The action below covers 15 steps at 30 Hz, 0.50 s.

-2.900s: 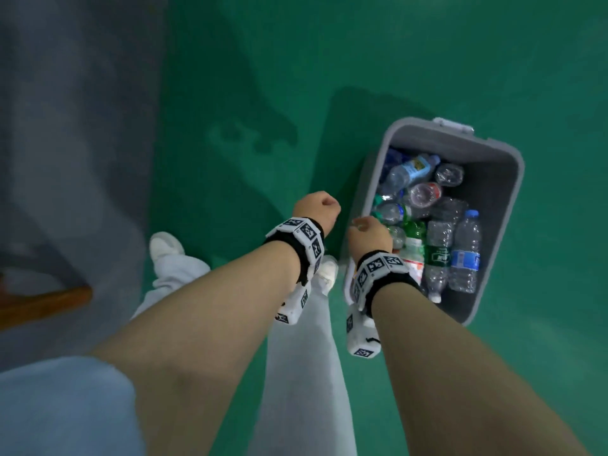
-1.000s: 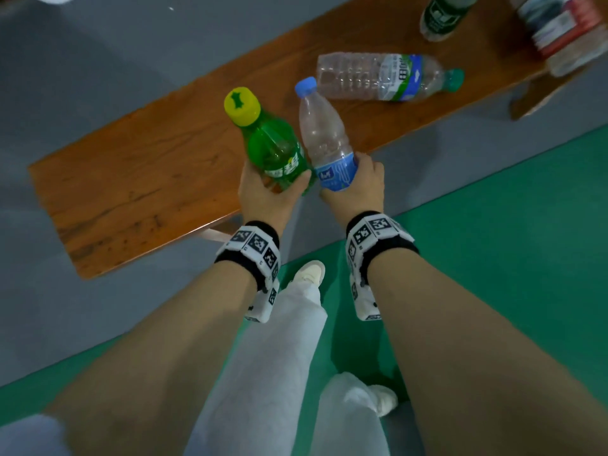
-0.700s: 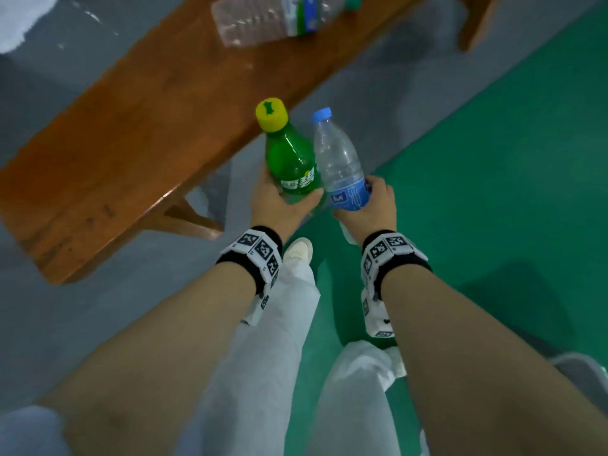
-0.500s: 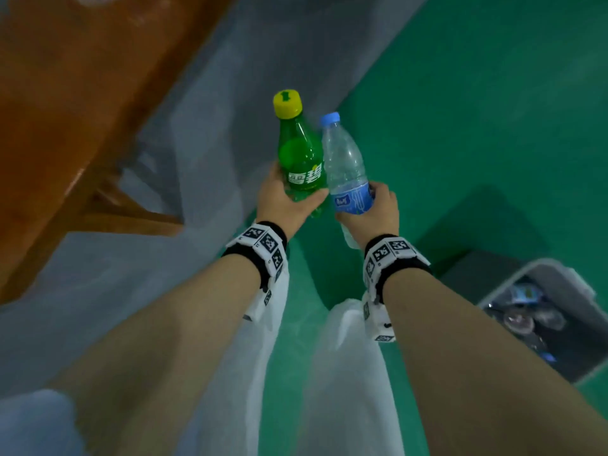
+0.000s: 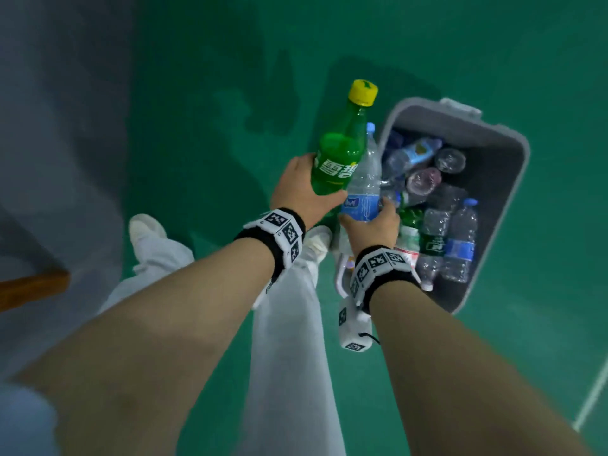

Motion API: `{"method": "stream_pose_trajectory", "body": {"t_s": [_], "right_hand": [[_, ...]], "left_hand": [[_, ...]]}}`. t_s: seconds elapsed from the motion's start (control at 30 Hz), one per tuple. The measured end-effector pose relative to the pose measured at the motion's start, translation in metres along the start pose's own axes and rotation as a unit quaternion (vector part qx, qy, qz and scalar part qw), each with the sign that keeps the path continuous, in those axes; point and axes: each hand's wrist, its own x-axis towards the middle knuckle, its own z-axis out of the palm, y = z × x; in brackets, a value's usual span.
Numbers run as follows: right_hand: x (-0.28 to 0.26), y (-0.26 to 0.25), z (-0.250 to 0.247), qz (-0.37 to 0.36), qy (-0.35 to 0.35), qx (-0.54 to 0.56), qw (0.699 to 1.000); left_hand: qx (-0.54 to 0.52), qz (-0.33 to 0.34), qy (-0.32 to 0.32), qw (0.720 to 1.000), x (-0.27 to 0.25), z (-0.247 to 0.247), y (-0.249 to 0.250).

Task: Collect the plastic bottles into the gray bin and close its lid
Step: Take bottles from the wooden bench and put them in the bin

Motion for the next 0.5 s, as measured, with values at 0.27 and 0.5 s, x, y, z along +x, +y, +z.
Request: {"method": "stream_pose_trajectory", "body": {"t_s": [0.27, 0.5], "right_hand": [[0.091, 0.092, -0.068, 0.143, 0.11, 0.09, 0.98], [0.17, 0.122, -0.085, 0.213, 0.132, 0.128, 0.96]], "left_hand": [[0.151, 0.024, -0.105, 0.983, 0.034, 0.133, 0.055], [0.212, -0.045, -0.136, 0.967, 0.08, 0.199, 0.052]]}}
